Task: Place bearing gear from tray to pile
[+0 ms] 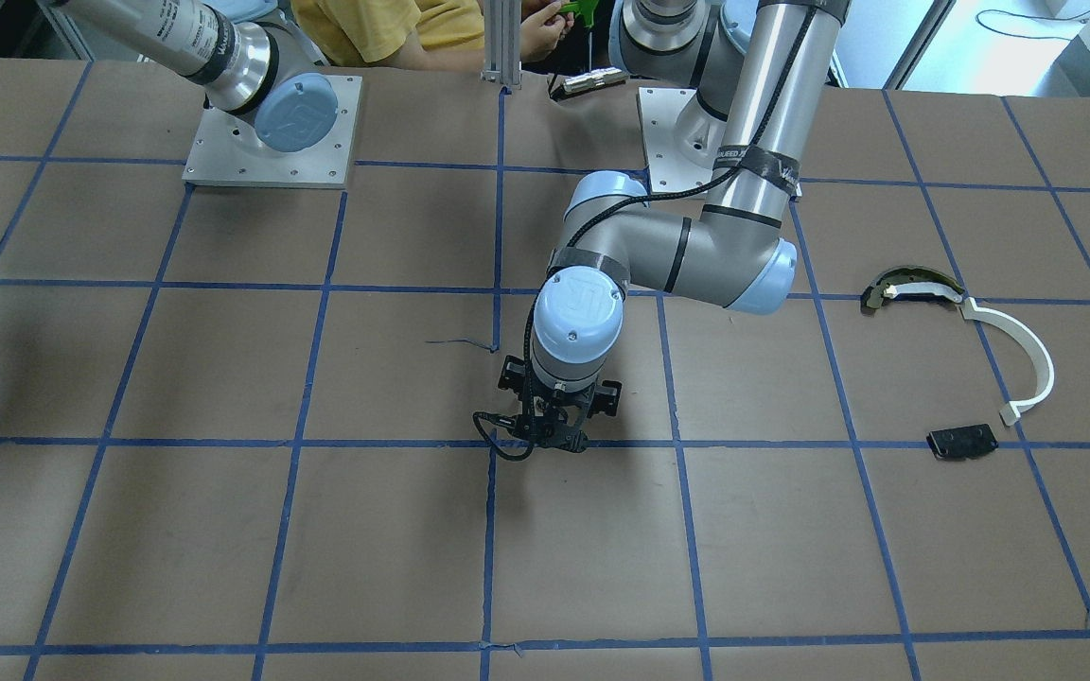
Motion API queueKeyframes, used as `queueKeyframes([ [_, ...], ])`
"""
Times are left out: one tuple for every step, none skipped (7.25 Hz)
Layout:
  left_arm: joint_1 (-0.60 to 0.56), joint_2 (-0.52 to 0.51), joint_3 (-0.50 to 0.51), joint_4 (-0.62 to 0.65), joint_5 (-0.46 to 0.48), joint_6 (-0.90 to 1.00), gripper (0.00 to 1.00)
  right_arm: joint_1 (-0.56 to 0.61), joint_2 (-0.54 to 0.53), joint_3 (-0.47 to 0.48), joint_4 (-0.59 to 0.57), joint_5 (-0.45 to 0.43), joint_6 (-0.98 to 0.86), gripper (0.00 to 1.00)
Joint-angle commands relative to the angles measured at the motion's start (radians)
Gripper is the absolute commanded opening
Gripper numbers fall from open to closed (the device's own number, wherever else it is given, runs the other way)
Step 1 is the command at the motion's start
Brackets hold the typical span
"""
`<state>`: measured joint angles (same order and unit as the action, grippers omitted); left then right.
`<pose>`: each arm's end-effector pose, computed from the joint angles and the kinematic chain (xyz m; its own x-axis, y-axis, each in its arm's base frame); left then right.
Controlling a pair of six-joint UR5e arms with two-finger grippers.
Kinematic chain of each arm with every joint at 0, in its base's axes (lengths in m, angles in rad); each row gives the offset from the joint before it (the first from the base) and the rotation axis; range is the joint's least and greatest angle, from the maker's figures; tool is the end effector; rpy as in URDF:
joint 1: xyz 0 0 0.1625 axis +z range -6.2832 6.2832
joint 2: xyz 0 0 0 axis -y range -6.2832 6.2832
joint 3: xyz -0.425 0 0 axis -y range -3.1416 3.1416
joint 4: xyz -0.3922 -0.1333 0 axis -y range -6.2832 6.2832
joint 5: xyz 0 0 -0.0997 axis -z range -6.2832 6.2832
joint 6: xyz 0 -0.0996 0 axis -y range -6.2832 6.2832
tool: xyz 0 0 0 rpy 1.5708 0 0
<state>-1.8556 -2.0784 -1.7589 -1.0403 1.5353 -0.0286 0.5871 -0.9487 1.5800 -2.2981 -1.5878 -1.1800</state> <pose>-0.2970 -0.5274 0.1680 -0.9683 0.2480 0.0303 0.2496 0.9541 0.1654 -0.4875 -0.4824 0.1868 -0.9767 -0.1924 0.0951 -0.1952 0.9805 -0.0209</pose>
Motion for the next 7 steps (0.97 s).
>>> queueKeyframes([
  [-0.001,-0.008,-0.005,-0.007,-0.004,0.001,0.87,-0.001,0.007,-0.008,0.031,-0.004,-0.012,0.81],
  [-0.001,-0.008,-0.004,-0.009,-0.004,0.002,0.77,-0.001,0.007,-0.005,0.031,-0.003,-0.047,0.73],
  [-0.001,-0.008,-0.005,-0.009,-0.004,0.001,0.58,-0.001,0.008,-0.003,0.031,-0.004,-0.056,0.73],
  [-0.001,-0.012,-0.004,-0.009,-0.004,0.002,0.24,-0.003,0.008,-0.002,0.038,-0.006,-0.056,0.73],
  [-0.001,-0.012,-0.004,-0.009,-0.004,0.004,0.00,-0.007,0.008,-0.001,0.048,-0.006,-0.058,0.73],
  [-0.001,-0.012,-0.002,-0.004,-0.004,0.003,0.00,-0.027,0.004,-0.005,0.077,-0.006,-0.063,0.72],
  [-0.001,-0.012,0.007,0.003,-0.004,0.013,0.00,-0.030,0.005,-0.008,0.081,-0.004,-0.064,0.71],
])
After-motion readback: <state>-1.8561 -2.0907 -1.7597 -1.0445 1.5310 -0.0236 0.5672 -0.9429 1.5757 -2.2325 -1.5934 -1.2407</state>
